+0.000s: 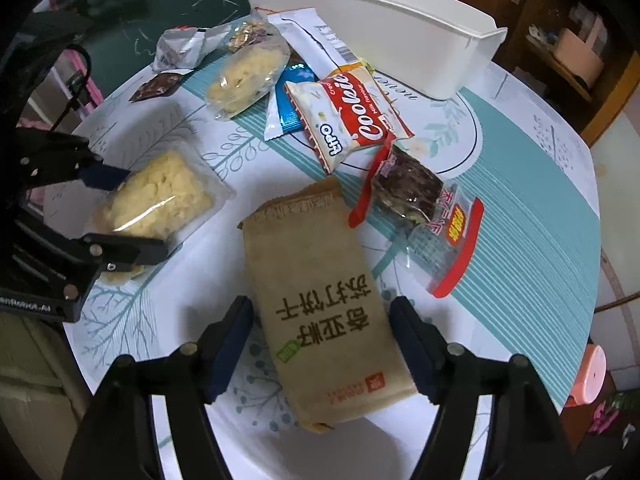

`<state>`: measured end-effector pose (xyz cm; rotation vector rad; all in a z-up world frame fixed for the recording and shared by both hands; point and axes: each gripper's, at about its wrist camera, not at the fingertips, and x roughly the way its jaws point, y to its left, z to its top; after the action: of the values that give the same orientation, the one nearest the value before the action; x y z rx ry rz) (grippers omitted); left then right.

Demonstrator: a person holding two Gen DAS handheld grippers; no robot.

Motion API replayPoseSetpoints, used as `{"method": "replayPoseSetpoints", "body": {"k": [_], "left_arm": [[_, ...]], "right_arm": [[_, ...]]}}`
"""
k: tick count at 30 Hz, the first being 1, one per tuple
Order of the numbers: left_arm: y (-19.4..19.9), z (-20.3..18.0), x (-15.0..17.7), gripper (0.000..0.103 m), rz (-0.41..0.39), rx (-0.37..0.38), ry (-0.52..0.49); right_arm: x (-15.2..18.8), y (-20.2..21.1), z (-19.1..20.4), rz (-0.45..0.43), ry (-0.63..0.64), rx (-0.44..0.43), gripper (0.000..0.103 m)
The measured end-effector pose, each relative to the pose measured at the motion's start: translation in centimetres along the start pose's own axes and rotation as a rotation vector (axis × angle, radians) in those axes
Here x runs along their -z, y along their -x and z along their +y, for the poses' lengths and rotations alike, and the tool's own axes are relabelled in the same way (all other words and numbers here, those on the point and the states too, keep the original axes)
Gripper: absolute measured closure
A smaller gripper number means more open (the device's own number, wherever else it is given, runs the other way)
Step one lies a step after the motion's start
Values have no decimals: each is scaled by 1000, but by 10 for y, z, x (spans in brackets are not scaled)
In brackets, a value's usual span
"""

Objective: Organize snacks
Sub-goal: 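Grasp the yellow puffed snack bag with the left tool while the right tool grasps the brown paper biscuit bag, then carry both bags over the white bin and release them inside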

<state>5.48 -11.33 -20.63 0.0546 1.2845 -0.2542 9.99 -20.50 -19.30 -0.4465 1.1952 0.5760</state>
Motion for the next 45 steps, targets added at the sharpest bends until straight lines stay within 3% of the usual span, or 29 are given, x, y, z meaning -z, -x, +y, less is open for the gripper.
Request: {"method": "replayPoseSetpoints", "body": {"k": [3, 8, 15, 24, 33, 38, 45], "left_arm": [[4, 5, 7, 46, -11, 7, -16], [14, 23, 19, 46, -23, 9, -6], [38, 49, 33, 46, -66, -8, 14], [93, 88, 15, 46, -138, -11, 20], [174, 140, -61, 46, -269, -109, 28], [212, 162, -124, 46, -376, -178, 16], [231, 172, -200, 46, -426, -174, 36]], "right_arm": [[-2, 1, 3, 11, -38, 15, 44], [1, 3, 21, 22, -81, 3, 44], [-3, 19, 48, -28, -125, -5, 44], [-50, 55, 49, -116, -245, 27, 44], [-116, 102, 20, -227, -367, 71, 44], [-165, 138, 1, -313, -408, 107, 44], [-232, 172, -22, -422, -454, 153, 44]]}}
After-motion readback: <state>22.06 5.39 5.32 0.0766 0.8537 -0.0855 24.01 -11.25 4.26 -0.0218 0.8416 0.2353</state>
